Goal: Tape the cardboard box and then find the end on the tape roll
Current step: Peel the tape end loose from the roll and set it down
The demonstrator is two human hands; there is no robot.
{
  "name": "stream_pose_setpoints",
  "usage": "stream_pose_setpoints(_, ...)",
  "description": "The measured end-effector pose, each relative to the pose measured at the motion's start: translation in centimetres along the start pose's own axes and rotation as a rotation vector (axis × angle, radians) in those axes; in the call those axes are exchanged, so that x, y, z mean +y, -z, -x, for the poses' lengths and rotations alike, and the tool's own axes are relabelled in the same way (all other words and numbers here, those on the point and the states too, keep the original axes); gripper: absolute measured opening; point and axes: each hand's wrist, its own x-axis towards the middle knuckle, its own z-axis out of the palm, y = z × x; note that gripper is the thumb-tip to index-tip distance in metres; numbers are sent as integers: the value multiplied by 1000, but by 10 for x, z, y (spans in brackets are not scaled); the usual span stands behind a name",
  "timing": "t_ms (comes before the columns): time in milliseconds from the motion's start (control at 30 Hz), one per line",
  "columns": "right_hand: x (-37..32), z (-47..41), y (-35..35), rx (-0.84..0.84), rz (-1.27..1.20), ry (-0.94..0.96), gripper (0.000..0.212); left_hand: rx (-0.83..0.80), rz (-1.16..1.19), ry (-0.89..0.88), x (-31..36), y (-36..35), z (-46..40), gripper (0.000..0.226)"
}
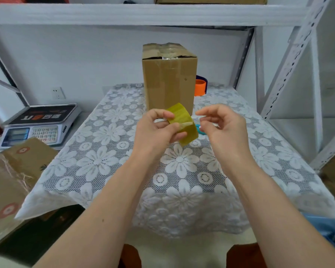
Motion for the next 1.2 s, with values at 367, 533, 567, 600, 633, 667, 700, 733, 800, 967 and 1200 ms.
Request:
stream_pose_setpoints(367,9,0,9,-178,198,156,17,-204,-153,24,6,9,2,15)
stream_pose_setpoints(533,7,-2,14,-139,70,76,21,-297,-235,-69,4,3,6,18)
stream_pose_setpoints(567,8,-1,14,-141,48,49,21,-272,-256,-92,3,2,5,19)
stream_pose_setpoints(600,8,-1,13,-138,18,10,20,-246,-269,-105,1,1,5,18)
stream_pose_setpoints(633,9,-1,14,-132,-27,-38,19,-224,-271,-108,0,0,4,16)
stream_pose_setpoints(667,10,-1,14,-127,-81,-90,16,-205,-266,-105,0,-1,3,15)
stream_pose_setpoints(700,10,0,14,-127,-134,-135,14,-190,-254,-100,0,-1,2,13)
stream_pose_setpoints(733,10,0,14,-128,-172,-166,12,-176,-234,-98,0,-1,1,11)
stream_pose_setpoints(800,11,0,13,-122,-195,-185,10,-149,-192,-97,1,-2,1,6)
stream_pose_setpoints(967,10,0,9,-76,-163,-161,8,-152,-190,-57,0,-2,-1,5)
stream_pose_setpoints(1200,11,0,12,-44,-172,-171,11,-152,-158,6,-2,-3,-1,18)
